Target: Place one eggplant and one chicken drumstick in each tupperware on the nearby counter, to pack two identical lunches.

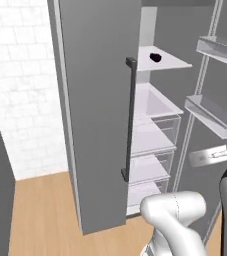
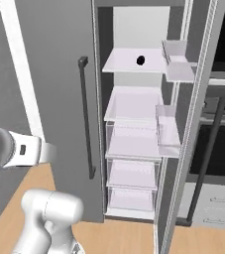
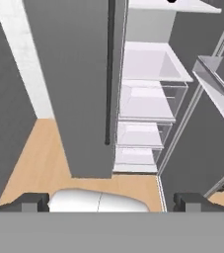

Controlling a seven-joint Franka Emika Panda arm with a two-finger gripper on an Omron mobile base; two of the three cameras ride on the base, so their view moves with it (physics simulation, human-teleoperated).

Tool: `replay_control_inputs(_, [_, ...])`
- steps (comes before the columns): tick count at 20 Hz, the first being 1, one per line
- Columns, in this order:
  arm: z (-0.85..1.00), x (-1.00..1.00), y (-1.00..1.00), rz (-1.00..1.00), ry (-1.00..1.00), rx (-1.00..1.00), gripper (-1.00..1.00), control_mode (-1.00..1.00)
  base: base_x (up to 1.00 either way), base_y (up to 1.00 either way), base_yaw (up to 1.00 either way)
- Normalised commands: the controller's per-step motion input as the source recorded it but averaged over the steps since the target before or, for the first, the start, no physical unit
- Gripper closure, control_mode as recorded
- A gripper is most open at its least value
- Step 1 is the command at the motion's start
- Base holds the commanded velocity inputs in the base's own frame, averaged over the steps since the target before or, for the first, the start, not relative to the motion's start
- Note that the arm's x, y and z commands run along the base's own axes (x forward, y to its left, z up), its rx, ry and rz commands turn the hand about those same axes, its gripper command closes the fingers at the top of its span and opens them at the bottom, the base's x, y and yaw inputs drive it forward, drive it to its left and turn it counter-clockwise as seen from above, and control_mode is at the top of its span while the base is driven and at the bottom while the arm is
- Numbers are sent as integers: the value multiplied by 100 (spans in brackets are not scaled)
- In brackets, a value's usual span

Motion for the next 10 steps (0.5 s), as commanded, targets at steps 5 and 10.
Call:
replay_control_inputs(5, [0,0,0,0,0,0,-100,100,64,-17,-16])
replay_control_inputs(10, [0,0,0,0,0,0,-100,100,75,-47,0])
